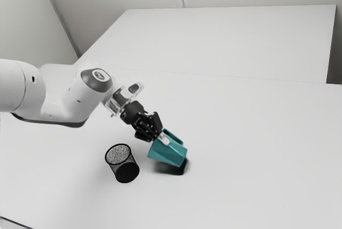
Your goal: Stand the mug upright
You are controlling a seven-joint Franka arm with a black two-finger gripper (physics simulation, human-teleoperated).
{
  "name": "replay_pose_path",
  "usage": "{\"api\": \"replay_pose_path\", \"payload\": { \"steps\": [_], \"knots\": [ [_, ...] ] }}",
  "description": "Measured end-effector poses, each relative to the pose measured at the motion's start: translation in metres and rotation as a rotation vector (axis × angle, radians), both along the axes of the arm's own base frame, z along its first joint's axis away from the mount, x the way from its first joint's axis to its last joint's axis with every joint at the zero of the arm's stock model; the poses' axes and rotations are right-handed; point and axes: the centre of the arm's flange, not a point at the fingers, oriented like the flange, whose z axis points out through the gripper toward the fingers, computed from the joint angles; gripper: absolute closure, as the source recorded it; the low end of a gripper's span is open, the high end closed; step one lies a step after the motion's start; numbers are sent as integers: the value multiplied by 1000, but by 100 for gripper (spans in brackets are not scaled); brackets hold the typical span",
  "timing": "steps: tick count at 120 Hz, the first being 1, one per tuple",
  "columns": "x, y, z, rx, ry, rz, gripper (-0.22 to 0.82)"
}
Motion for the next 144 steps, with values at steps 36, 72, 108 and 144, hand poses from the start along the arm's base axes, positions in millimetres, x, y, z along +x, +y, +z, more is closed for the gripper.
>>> {"api": "replay_pose_path", "payload": {
  "steps": [36, 72, 108, 144],
  "knots": [
    [35, -1, 53, 170, -136, -118, 77],
    [50, 26, 82, 460, -225, -267, 78],
    [53, 43, 78, 699, -256, -378, 78],
    [38, 55, 48, 806, -207, -430, 78]
  ]
}}
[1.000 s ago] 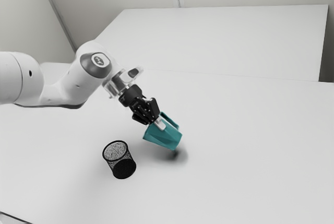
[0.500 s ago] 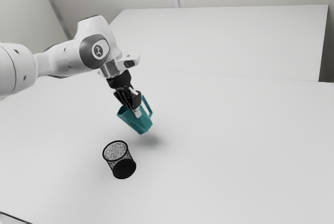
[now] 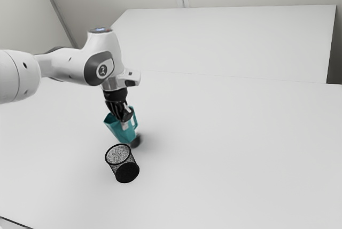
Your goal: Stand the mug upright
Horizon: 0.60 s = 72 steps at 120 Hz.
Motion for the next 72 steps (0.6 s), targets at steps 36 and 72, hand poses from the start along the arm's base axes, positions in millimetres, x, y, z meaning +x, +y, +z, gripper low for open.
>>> {"api": "replay_pose_path", "payload": {
  "steps": [36, 72],
  "knots": [
    [-9, 2, -17, 67, 36, 1, 78],
    [-8, -1, -39, 121, 71, 3, 78]
  ]
}}
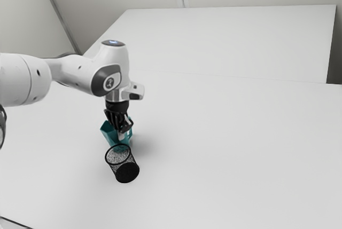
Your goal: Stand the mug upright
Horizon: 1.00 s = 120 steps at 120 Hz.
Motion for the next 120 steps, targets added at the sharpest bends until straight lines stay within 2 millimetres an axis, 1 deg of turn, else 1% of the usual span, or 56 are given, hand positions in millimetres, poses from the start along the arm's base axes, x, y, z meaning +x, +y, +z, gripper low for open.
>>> {"api": "replay_pose_path", "payload": {
  "steps": [12, 29, 37, 49, 63, 72, 87, 103, 113, 120],
  "knots": [
    [0, 1, -3, 11, 4, 5, 78],
    [0, 2, -3, 13, 6, 10, 46],
    [0, 2, -1, 12, 3, 11, 33],
    [4, -1, 10, 12, -17, 5, 21],
    [8, -7, 31, 6, -56, -9, 12],
    [9, -8, 50, -8, -89, -6, 8],
    [17, -3, 92, -29, -171, 11, 5],
    [26, 5, 152, -40, -271, 29, 3],
    [33, 11, 197, -34, -324, 45, 2],
    [34, 16, 219, -29, -338, 60, 1]
  ]
}}
